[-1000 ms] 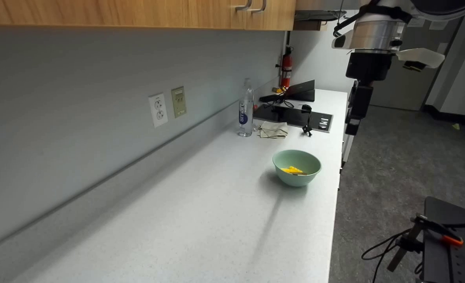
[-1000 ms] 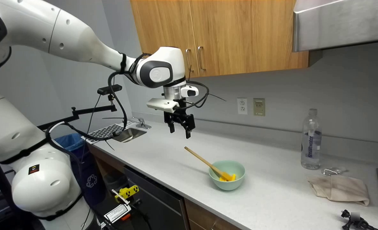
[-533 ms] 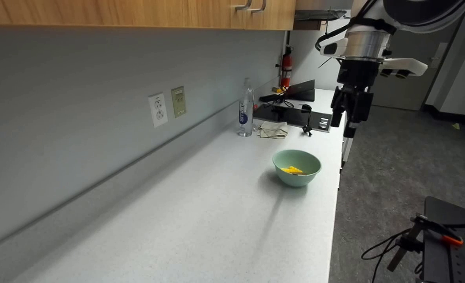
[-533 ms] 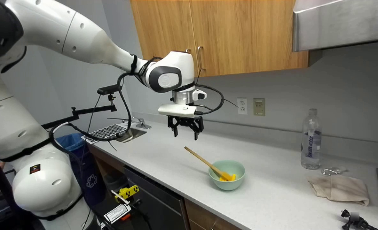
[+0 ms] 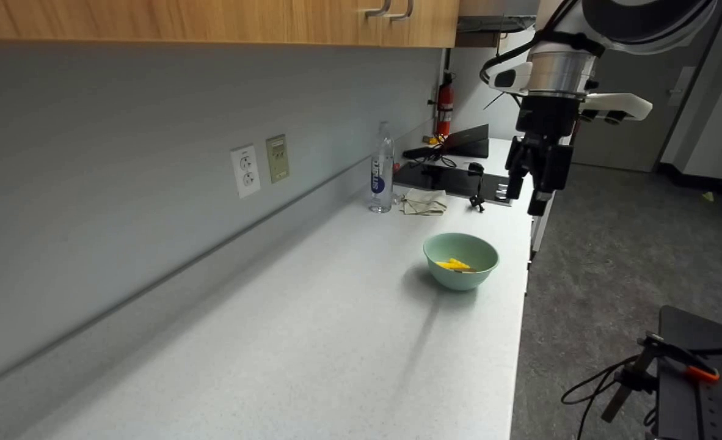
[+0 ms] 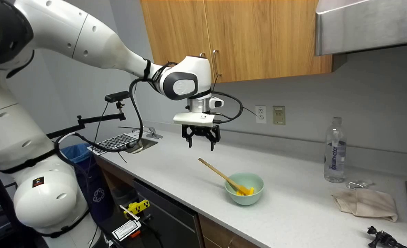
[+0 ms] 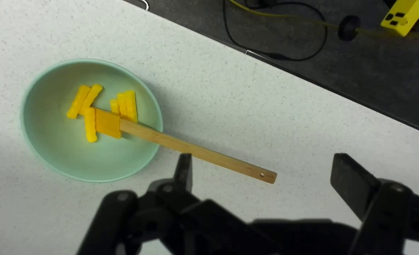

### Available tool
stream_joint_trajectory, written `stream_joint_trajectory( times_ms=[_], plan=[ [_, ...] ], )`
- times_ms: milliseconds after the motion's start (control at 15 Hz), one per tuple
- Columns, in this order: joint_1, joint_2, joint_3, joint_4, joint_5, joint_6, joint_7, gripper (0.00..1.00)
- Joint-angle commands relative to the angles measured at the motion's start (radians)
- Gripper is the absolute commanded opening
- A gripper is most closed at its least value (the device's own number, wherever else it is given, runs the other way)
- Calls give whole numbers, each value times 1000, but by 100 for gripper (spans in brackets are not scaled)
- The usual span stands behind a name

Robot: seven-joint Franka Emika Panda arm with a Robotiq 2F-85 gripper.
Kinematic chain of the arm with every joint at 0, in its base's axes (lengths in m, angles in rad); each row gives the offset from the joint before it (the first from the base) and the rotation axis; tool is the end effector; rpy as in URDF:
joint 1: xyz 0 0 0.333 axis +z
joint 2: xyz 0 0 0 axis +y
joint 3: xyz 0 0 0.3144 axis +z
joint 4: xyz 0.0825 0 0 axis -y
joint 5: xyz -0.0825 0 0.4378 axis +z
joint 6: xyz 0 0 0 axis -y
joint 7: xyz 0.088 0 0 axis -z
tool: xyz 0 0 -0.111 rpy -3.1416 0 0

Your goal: Use the object to mix the contents in the bowl

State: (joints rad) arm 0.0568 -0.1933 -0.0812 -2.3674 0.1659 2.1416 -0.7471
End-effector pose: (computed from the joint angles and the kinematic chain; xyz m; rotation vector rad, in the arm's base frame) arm 0.5126 -0.0046 0.3634 -2.8383 -0.9285 -0.0395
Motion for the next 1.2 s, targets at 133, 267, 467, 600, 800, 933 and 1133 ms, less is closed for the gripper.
stream_joint_trajectory(
  times_ms=[133,267,467,600,800,933,1133],
  plan=[
    [6,86,-26,42,114,3,-327,100],
    [-3,125,-21,61,137,-4,-450,100],
    [-15,182,-4,96,153,-9,-581,100],
    [-26,150,11,60,124,-3,-525,100],
    [-30,166,18,65,125,-2,-529,100],
    [-31,164,17,64,125,-2,-529,100],
    [-30,189,17,80,163,-4,-587,100]
  ],
)
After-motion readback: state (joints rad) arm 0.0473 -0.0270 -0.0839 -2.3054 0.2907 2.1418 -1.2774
